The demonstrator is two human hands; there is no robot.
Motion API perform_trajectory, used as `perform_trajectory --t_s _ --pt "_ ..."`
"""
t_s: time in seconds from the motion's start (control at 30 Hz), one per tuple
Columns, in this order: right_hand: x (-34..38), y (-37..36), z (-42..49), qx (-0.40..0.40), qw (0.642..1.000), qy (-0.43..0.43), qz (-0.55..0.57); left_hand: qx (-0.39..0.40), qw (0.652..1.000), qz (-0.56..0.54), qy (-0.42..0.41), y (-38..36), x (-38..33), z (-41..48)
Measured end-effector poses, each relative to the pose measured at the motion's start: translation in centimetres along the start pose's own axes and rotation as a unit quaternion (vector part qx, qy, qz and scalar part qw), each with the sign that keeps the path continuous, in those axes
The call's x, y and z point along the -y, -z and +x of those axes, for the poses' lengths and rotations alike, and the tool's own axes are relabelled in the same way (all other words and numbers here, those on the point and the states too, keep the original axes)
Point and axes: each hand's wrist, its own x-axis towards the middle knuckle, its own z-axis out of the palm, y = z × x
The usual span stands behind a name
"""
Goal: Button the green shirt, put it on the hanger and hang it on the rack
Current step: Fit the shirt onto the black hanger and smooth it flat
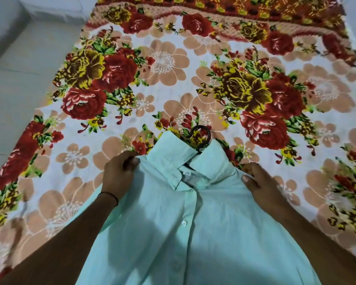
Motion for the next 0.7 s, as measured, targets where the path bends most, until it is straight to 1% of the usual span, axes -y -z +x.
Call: perform_trajectory --t_s 0.13,0.2,0.23,0.27,0.3,0.37,0.4,0.43,0.5,0.57,0.63,0.7 --pt "1.2 0.0 -0.2 -0.002 0.998 -0.051 0.031 0.039 0.999 0.025 0.003 0.6 0.1 0.2" --pt "2.3 0.4 -0.2 0.012 0.993 -0.091 0.076 0.083 0.994 0.065 0.004 1.3 -0.3 0.3" --pt "3.1 0.6 -0.1 0.007 0.991 -0.098 0.089 0.098 0.993 0.071 0.004 1.6 -1.0 0.3" --pt "3.9 0.6 0.2 -0.025 0.992 -0.094 0.083 0.103 0.993 0.061 0.011 1.8 -1.8 0.5" --pt "4.6 0.4 0.7 -0.073 0.991 -0.080 0.075 0.094 0.994 0.048 0.016 1.9 -2.7 0.6" --pt "6.4 -0.2 2.1 -0.174 0.980 -0.068 0.062 0.057 0.998 0.003 0.035 1.7 -4.9 1.5" --pt "7.6 -0.7 3.0 -0.199 0.976 -0.066 0.055 0.039 0.998 -0.021 0.053 1.3 -5.9 2.2" --pt "8.7 -1.3 3.9 -0.210 0.975 -0.064 0.035 0.037 0.997 -0.030 0.066 0.8 -7.0 3.0" --pt "11.1 -2.5 5.4 -0.187 0.977 -0.091 -0.048 0.078 0.994 0.005 0.083 -0.3 -9.0 4.3" --pt "12.7 -4.0 6.1 -0.133 0.975 -0.127 -0.121 0.127 0.984 0.054 0.116 -1.5 -10.4 4.8" --pt "13.6 -5.1 6.1 -0.102 0.972 -0.170 -0.124 0.159 0.976 0.044 0.145 -2.5 -10.7 4.8" --pt "13.8 -5.2 5.8 -0.117 0.971 -0.193 -0.074 0.163 0.970 -0.030 0.179 -3.1 -10.2 4.8"
